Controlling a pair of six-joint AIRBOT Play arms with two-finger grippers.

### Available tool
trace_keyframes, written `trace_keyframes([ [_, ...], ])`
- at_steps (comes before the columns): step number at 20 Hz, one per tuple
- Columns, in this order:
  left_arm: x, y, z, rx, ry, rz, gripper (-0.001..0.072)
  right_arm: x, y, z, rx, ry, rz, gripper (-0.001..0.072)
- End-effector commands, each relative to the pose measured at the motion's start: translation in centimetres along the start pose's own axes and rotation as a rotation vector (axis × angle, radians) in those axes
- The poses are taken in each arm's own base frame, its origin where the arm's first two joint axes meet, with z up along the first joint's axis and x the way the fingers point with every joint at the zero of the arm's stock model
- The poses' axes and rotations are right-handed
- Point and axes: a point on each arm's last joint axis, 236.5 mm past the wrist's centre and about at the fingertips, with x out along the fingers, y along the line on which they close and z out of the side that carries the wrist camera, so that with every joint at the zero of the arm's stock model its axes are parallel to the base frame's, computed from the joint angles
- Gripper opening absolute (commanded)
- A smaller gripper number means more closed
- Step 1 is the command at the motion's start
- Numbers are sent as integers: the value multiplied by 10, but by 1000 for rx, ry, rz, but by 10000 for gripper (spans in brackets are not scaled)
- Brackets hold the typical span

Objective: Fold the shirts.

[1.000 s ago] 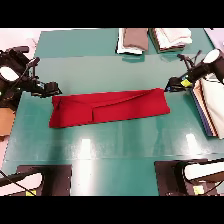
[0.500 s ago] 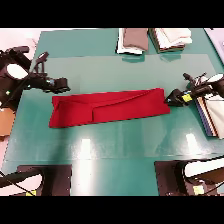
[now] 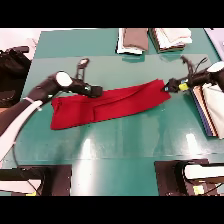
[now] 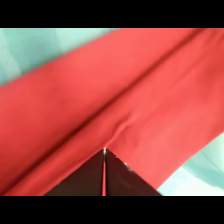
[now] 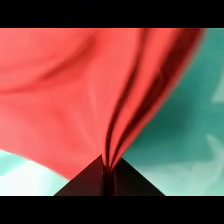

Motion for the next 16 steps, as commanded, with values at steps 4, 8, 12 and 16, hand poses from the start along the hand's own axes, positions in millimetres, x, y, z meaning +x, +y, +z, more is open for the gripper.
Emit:
trace_keyframes([
  [4,81,-32,-26,52,144,-32,32,-66,121,42,-201,-135,35,13],
  [8,93,-29,-28,29,159,-25,32,-73,182,48,-315,-163,78,13],
  [12,92,-30,-27,31,158,-26,32,-74,224,47,-375,-181,116,14],
  [16,66,-22,-8,19,137,-25,32,-63,254,39,-430,-177,152,13],
])
